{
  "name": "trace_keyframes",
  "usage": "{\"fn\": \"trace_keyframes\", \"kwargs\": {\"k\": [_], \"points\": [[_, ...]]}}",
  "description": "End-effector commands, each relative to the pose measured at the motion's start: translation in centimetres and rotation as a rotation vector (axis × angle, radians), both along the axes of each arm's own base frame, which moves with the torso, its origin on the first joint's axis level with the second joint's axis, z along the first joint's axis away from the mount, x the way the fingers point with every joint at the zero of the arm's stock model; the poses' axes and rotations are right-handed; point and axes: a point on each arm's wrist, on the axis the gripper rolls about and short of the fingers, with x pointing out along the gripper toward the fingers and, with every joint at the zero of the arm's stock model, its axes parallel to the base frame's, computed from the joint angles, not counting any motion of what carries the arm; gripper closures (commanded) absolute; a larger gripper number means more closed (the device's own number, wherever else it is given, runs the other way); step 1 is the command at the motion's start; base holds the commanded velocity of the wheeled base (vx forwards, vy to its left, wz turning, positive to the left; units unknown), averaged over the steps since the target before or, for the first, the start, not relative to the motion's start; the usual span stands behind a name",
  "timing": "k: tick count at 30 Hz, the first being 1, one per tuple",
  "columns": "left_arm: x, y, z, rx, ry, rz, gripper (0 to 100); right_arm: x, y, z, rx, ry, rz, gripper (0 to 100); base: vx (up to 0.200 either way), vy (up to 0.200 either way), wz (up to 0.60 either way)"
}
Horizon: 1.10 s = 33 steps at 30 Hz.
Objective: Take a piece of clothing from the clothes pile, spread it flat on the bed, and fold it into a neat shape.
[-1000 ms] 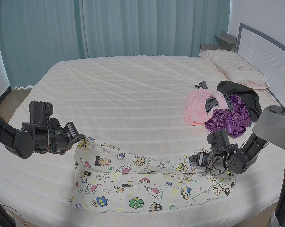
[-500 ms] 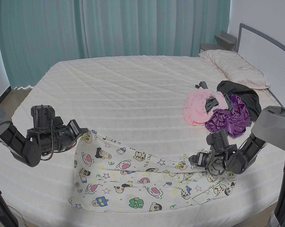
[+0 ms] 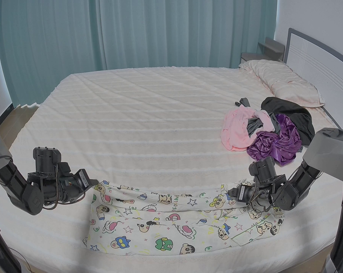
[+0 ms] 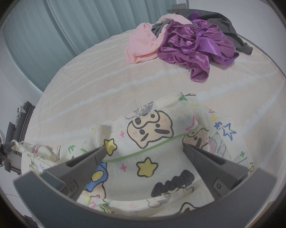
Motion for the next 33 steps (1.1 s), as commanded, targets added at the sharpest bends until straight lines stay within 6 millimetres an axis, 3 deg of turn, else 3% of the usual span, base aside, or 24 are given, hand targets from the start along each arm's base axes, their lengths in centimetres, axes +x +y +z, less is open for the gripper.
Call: {"fn": "trace_keyframes", "kwargs": {"k": [1,11,23,33], "points": [[-1.5,0.3,-0.9,0.021,0.051,-0.008,100,-0.1,0.0,0.1,0.000,0.000,0.000,0,0.000,0.000,0.00],[-2.4,0.2,-2.3,0.041,0.113,-0.024,100,-0.8,-0.4,1.7,0.036,-0.022,-0.009,0,0.000,0.000,0.00],[-4.6,0.5,-5.3,0.169,0.215,-0.116,100,-1.2,-0.5,1.0,0.025,0.006,-0.007,0,0.000,0.000,0.00],[-5.7,0.5,-5.9,0.232,0.232,-0.177,100,-1.3,-0.5,0.8,0.019,0.015,-0.005,0,0.000,0.000,0.00]]}}
